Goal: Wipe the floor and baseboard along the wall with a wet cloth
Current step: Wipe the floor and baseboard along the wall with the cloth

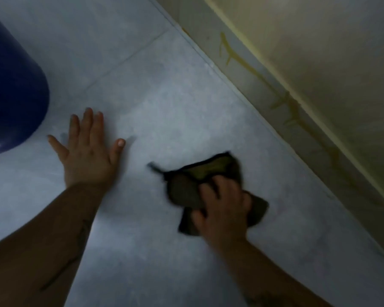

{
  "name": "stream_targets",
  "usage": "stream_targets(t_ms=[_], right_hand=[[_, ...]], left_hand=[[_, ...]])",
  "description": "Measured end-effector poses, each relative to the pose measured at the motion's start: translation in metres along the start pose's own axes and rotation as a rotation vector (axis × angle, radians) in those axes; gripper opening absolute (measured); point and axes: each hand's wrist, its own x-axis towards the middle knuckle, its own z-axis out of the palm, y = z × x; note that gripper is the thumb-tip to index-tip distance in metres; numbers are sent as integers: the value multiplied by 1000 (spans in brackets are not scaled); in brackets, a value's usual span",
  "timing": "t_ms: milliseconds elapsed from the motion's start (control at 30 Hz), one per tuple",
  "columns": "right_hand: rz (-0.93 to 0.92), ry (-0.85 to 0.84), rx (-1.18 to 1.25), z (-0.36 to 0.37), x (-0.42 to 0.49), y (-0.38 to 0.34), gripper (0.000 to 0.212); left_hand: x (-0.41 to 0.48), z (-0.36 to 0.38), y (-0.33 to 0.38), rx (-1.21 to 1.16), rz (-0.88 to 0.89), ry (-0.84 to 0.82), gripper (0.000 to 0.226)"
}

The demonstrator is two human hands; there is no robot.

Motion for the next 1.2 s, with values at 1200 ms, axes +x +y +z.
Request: stream_targets(t_ms=[1200], right_hand=[[-540,-59,-11,7,219,-119,63]], left_hand=[[30,-5,-15,-96,-145,28,65]])
